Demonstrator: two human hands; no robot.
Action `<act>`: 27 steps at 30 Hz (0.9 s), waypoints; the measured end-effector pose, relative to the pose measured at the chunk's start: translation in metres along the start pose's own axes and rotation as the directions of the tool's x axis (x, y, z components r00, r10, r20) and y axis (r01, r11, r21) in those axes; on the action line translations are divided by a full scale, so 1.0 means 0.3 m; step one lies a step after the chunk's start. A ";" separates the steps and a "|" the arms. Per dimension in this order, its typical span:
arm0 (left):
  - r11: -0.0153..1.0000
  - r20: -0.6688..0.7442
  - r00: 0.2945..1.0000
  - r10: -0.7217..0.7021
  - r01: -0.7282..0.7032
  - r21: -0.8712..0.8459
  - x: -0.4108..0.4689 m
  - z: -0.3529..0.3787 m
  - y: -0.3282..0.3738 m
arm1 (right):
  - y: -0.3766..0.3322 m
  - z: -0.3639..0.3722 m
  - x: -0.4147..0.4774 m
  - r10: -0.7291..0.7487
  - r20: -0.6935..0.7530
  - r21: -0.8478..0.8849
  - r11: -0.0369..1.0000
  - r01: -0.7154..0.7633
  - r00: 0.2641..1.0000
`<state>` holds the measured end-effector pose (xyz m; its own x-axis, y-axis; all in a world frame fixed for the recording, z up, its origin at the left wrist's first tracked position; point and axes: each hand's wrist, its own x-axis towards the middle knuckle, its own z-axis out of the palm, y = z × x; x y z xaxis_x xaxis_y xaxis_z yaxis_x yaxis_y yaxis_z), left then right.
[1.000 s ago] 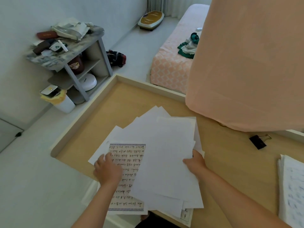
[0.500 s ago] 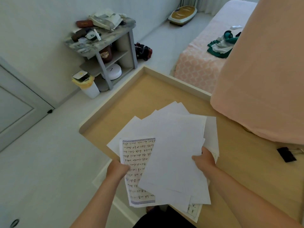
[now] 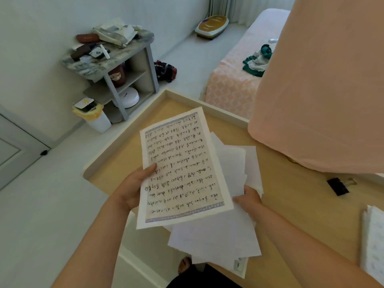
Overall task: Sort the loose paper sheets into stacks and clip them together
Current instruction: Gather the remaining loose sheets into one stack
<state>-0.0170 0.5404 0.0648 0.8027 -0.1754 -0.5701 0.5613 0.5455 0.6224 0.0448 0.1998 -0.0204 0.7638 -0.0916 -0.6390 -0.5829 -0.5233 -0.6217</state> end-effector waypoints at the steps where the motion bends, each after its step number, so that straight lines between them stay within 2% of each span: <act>1: 0.997 -0.021 1.000 -0.020 0.022 0.077 0.029 0.015 -0.018 | 0.001 -0.009 0.001 0.003 0.017 0.005 1.000 -0.004 1.000; 3: 0.959 -0.151 0.988 -0.018 0.060 0.277 0.085 0.065 -0.075 | 0.006 -0.029 0.003 0.003 0.057 -0.002 1.000 -0.002 0.998; 5: 0.866 -0.324 0.945 0.037 0.132 0.482 0.139 0.107 -0.155 | 0.015 -0.046 0.008 0.011 0.094 0.007 1.000 -0.012 0.996; 8: 0.779 -0.430 0.900 0.065 0.223 0.585 0.211 0.132 -0.267 | 0.026 -0.059 0.007 0.044 0.094 0.067 0.997 -0.050 0.995; 9: 0.763 -0.448 0.892 0.067 0.244 0.599 0.228 0.140 -0.292 | 0.031 -0.062 0.003 0.063 0.082 0.150 0.986 -0.074 0.995; 12: 0.728 -0.443 0.894 0.068 0.259 0.635 0.268 0.163 -0.346 | 0.034 -0.057 -0.025 0.083 0.139 0.344 0.930 -0.127 0.987; 14: 0.710 -0.400 0.915 0.048 0.251 0.658 0.282 0.188 -0.373 | 0.049 -0.040 -0.029 0.008 0.161 0.221 0.974 -0.043 0.987; 16: 0.676 -0.354 0.933 0.055 0.226 0.702 0.295 0.196 -0.389 | 0.067 -0.020 -0.027 -0.018 0.107 0.068 0.998 0.011 0.994; 19: 0.580 -0.336 0.919 0.206 0.162 0.798 0.308 0.180 -0.383 | 0.082 -0.008 -0.031 -0.041 0.042 0.082 0.996 0.037 0.998; 22: 0.455 -0.373 0.817 0.440 0.155 0.877 0.322 0.136 -0.360 | 0.086 -0.038 -0.046 -0.062 -0.026 0.152 0.986 0.066 0.998; 24: 0.493 -0.409 0.784 0.466 0.154 0.856 0.325 0.107 -0.345 | 0.096 -0.070 -0.047 -0.048 -0.046 0.202 0.978 0.056 0.998; 27: 0.627 -0.406 0.829 0.385 0.087 0.774 0.317 0.108 -0.329 | 0.117 -0.121 -0.041 -0.005 -0.024 0.339 0.941 0.013 1.000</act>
<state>0.0104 0.4433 -0.0336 0.7996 0.3967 -0.4508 0.5785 -0.3071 0.7557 0.0250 0.1518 -0.0180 0.7733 -0.1093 -0.6245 -0.6323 -0.2061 -0.7468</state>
